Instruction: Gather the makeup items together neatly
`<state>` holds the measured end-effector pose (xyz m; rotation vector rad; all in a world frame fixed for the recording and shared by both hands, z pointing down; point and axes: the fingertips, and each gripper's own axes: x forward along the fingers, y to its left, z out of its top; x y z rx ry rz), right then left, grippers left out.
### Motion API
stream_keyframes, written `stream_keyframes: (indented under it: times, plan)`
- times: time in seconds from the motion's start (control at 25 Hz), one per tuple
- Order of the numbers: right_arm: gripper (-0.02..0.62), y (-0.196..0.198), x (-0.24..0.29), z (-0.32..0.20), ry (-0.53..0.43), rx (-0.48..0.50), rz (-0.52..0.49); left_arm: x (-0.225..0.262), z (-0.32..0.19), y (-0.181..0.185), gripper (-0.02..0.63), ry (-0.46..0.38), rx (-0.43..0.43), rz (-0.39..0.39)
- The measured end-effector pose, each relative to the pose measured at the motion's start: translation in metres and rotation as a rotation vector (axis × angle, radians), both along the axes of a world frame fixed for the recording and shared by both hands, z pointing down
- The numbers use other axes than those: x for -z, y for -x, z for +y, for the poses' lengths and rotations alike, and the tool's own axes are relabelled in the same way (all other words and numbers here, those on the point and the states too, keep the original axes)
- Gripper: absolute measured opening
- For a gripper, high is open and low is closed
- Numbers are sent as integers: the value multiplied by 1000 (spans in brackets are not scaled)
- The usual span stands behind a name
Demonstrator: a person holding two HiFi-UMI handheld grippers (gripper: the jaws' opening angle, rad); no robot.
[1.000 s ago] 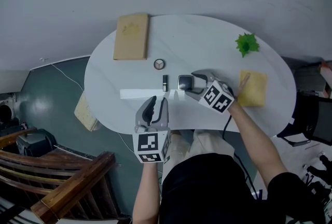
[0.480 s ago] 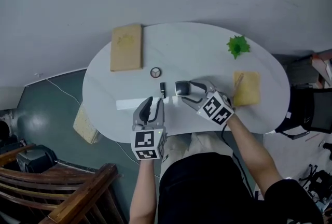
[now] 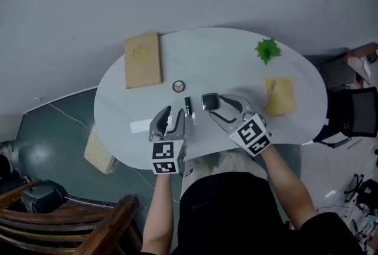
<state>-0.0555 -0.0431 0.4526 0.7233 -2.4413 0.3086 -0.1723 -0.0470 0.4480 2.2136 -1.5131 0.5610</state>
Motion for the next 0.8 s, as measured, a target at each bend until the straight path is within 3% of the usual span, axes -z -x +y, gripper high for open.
stream_keyframes:
  times: [0.8]
  plan:
    - [233, 8, 21, 8, 24, -304, -66, -71, -60, 8, 215, 63, -210, -15]
